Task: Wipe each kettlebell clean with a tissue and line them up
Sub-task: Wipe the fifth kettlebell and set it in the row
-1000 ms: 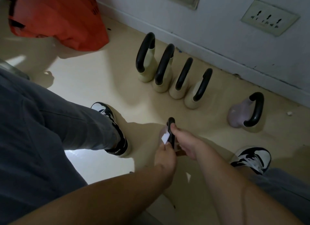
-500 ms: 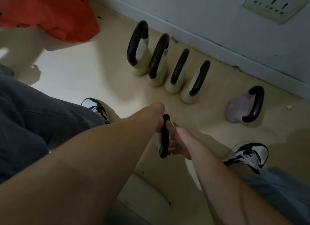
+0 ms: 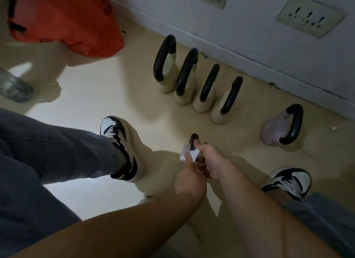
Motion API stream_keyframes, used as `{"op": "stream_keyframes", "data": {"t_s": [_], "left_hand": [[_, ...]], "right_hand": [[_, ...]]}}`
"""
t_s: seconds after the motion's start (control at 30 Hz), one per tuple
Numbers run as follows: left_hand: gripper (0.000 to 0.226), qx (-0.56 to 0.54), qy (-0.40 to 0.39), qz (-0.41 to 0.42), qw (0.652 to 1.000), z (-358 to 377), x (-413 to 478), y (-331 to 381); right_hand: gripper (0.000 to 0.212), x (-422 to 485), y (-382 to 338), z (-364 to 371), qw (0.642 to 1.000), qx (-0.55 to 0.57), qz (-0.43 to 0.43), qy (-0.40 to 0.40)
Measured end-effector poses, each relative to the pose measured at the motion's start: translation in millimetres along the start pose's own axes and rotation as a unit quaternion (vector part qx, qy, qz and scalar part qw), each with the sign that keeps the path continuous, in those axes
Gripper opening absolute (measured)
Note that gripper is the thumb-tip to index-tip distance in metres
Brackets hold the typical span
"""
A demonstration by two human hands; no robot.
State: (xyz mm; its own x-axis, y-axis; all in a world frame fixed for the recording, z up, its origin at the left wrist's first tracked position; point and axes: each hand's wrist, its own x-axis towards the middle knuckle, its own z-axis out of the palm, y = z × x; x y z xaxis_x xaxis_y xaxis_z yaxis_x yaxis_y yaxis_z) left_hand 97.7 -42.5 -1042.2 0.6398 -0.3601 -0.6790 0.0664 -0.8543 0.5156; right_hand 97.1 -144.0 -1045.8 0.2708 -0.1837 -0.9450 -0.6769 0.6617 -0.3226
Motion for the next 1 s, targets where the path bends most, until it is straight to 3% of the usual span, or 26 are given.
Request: {"op": "stream_keyframes", "data": {"t_s": [0.03, 0.07, 0.13, 0.17, 0.2, 0.27, 0.33, 0.47, 0.57, 0.63, 0.73, 0.83, 0.9, 1.0], "left_hand": [[0.046, 0.179, -0.042, 0.041, 0.982, -0.8, -13.2, -10.8], [0.046, 0.208, -0.036, 0.049, 0.976, -2.7, -18.4, -16.3], [0.057, -0.065, -0.077, -0.125, 0.987, -2.6, -30.4, -18.1], [0.052, -0.094, -0.055, -0.108, 0.988, 0.5, -33.4, -27.0], [0.045, -0.016, -0.099, -0.091, 0.991, 5.2, -31.8, -29.6], [0.042, 0.029, -0.194, -0.072, 0.978, 5.7, -36.5, -33.7], [0.038, 0.048, -0.231, -0.077, 0.969, 4.6, -33.8, -35.8], [0.026, -0.035, -0.259, -0.134, 0.956, -43.6, -17.5, -29.2], [0.022, -0.142, -0.324, -0.093, 0.931, -87.8, -4.4, -7.6], [0.031, -0.244, -0.356, -0.046, 0.901, -100.0, 5.0, 9.5], [0.041, -0.358, -0.328, 0.001, 0.874, -99.5, 10.6, 35.1], [0.025, -0.384, -0.289, 0.052, 0.876, -91.0, 10.3, 48.2], [0.019, -0.374, -0.243, 0.063, 0.893, -91.9, 13.2, 49.3], [0.02, -0.327, -0.162, 0.048, 0.93, -98.0, 27.3, 39.7]], "right_hand": [[0.041, -0.2, 0.8, 0.8, 1.0, 0.002, -0.006, -0.003], [0.047, -2.0, 1.1, 2.1, 1.0, 0.011, -0.007, -0.01], [0.052, -7.6, 3.9, 3.1, 1.0, 0.009, -0.013, -0.015], [0.054, -8.8, 7.0, 3.0, 1.0, 0.006, -0.013, -0.013], [0.057, -11.3, 10.1, 2.8, 1.0, 0.009, -0.012, -0.012], [0.06, -13.3, 16.8, 0.7, 0.999, 0.033, -0.017, -0.006], [0.052, -16.5, 20.5, -2.9, 0.998, 0.059, -0.022, 0.01], [0.048, -26.0, 13.7, -14.4, 0.988, -0.107, -0.082, 0.081], [0.075, -41.0, -2.4, -24.7, 0.982, -0.183, -0.055, -0.01], [0.087, -52.5, -11.9, -30.6, 0.98, -0.178, -0.036, -0.082], [0.078, -65.8, -19.3, -35.6, 0.985, -0.106, -0.069, -0.121], [0.055, -70.2, -22.0, -36.9, 0.985, -0.05, -0.118, -0.119], [0.041, -66.2, -22.3, -37.6, 0.985, -0.013, -0.133, -0.105], [0.039, -50.5, -22.0, -44.0, 0.984, 0.082, -0.144, -0.059]]}}
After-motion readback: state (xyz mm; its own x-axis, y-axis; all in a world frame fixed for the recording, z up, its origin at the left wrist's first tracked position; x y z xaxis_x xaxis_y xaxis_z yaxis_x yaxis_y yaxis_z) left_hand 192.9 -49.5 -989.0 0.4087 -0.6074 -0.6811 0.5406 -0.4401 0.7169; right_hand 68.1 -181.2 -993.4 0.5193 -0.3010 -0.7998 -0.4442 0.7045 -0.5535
